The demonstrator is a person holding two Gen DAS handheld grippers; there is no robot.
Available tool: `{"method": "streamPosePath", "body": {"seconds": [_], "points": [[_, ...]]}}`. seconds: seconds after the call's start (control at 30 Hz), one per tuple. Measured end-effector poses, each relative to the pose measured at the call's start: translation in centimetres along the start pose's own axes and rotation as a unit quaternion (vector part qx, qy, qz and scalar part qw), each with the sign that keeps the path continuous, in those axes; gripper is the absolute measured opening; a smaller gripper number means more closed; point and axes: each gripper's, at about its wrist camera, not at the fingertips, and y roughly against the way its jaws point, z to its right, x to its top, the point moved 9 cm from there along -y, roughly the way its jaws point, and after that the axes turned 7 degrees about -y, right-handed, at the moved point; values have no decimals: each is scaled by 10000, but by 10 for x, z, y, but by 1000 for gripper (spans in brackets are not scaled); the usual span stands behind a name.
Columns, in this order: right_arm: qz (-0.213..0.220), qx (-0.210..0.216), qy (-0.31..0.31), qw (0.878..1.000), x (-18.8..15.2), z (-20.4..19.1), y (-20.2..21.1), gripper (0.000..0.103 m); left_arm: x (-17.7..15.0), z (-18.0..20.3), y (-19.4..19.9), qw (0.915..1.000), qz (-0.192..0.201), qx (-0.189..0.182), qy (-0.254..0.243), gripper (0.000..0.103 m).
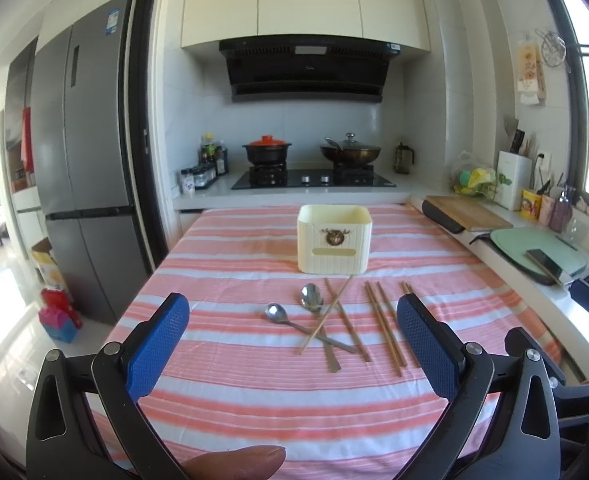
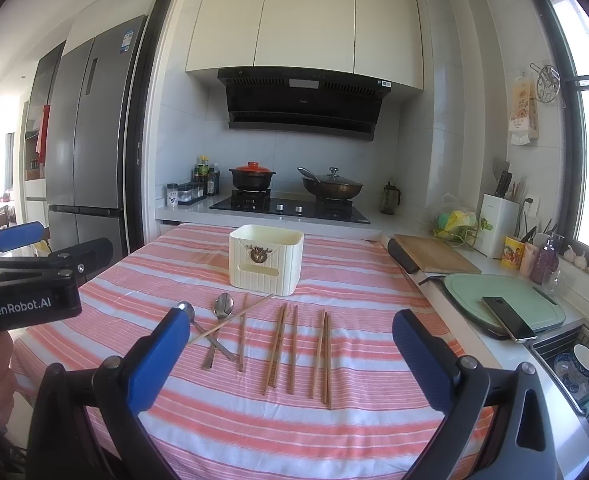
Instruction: Organize utensils
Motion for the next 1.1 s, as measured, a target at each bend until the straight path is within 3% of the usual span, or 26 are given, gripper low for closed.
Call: {"method": "streamPosePath", "body": {"seconds": [1.1], "points": [[-215, 21, 185, 9996, -6, -5, -7, 103, -5, -13, -18, 9995, -214, -25, 212, 103]]}}
